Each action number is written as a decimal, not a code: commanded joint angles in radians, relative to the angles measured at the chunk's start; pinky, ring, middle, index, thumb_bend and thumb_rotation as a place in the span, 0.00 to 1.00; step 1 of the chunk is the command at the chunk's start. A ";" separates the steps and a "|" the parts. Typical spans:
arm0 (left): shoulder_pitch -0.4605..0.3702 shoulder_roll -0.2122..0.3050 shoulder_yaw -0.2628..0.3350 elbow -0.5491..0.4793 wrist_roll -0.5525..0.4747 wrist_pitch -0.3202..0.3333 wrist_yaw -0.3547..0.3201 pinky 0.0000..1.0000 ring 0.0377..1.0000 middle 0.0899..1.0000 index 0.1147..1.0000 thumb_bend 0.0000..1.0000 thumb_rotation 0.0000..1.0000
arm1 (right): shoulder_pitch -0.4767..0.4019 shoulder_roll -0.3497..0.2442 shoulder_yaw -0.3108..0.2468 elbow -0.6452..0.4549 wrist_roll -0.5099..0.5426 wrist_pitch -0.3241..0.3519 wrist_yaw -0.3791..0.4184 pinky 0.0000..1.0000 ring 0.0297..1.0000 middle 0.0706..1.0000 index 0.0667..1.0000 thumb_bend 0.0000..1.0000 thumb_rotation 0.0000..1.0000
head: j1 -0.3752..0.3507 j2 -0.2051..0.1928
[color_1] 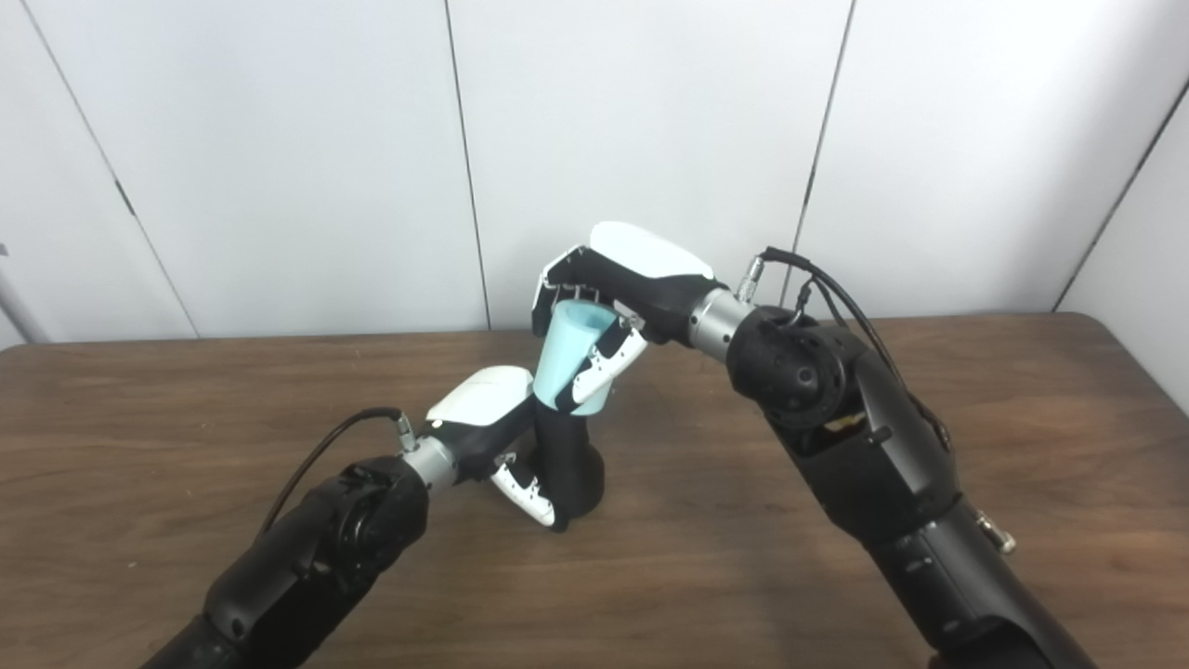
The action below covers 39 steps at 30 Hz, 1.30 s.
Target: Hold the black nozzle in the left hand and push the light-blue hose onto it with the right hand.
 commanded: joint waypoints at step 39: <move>0.023 -0.016 0.044 0.074 -0.053 0.005 -0.093 0.87 0.59 0.44 0.41 0.53 0.00 | 0.038 -0.026 0.046 -0.040 -0.020 -0.067 0.002 0.37 0.41 0.45 0.46 0.52 0.00 | 0.005 0.020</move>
